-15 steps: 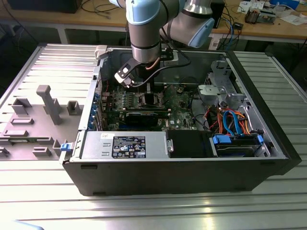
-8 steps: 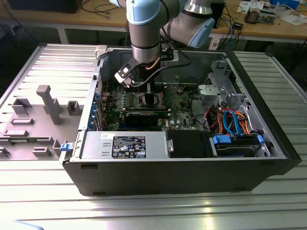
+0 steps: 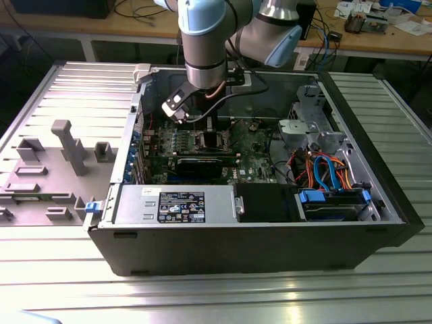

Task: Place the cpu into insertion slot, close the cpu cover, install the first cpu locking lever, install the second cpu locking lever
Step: 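Place the cpu into insertion slot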

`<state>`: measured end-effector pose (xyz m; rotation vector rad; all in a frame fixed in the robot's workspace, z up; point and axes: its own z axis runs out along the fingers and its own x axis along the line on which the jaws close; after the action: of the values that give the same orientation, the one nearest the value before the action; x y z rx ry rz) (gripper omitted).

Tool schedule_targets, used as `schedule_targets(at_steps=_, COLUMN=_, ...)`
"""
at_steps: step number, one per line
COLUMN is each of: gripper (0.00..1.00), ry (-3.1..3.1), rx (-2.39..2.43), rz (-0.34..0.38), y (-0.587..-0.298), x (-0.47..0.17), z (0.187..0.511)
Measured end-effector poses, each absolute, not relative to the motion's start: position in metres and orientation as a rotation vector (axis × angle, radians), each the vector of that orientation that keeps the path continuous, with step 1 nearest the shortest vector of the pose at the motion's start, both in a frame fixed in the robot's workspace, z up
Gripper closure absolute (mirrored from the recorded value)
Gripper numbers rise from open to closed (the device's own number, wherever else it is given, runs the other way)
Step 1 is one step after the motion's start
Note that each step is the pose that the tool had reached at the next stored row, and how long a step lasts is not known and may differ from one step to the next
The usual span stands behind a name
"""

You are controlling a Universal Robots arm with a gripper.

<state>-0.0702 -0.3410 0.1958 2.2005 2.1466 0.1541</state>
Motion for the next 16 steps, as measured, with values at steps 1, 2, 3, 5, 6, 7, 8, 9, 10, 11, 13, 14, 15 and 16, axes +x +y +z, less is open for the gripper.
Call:
schedule_targets(at_steps=1, gripper=0.38, ry=2.147, rx=2.2, rz=0.154, y=-0.3411, x=-0.0702, z=0.1959)
schedule_targets(at_steps=2, gripper=0.38, ry=2.147, rx=2.2, rz=0.152, y=-0.3412, x=-0.0704, z=0.1962)
schedule_targets(at_steps=3, gripper=0.38, ry=2.147, rx=2.2, rz=0.152, y=-0.3412, x=-0.0704, z=0.1962)
schedule_targets(at_steps=5, gripper=0.38, ry=2.146, rx=2.201, rz=0.152, y=-0.3412, x=-0.0704, z=0.1962)
schedule_targets(at_steps=6, gripper=0.38, ry=2.146, rx=2.201, rz=0.152, y=-0.3412, x=-0.0704, z=0.1964)
schedule_targets(at_steps=7, gripper=0.38, ry=2.146, rx=2.201, rz=0.152, y=-0.3412, x=-0.0704, z=0.1969)
schedule_targets(at_steps=8, gripper=0.38, ry=2.146, rx=2.201, rz=0.152, y=-0.3413, x=-0.0704, z=0.1975)
schedule_targets(at_steps=9, gripper=0.38, ry=2.146, rx=2.201, rz=0.152, y=-0.3412, x=-0.0704, z=0.1984)
schedule_targets(at_steps=10, gripper=0.38, ry=2.146, rx=2.201, rz=0.152, y=-0.3412, x=-0.0704, z=0.1989)
schedule_targets(at_steps=11, gripper=0.38, ry=2.146, rx=2.201, rz=0.152, y=-0.3412, x=-0.0704, z=0.1989)
schedule_targets(at_steps=13, gripper=0.4, ry=2.147, rx=2.201, rz=0.152, y=-0.3412, x=-0.0702, z=0.199)
schedule_targets(at_steps=14, gripper=0.4, ry=2.147, rx=2.201, rz=0.151, y=-0.3413, x=-0.0699, z=0.1991)
schedule_targets(at_steps=15, gripper=0.47, ry=2.146, rx=2.201, rz=0.151, y=-0.3413, x=-0.0697, z=0.199)
schedule_targets(at_steps=16, gripper=0.47, ry=2.146, rx=2.201, rz=0.151, y=-0.3412, x=-0.0696, z=0.1989)
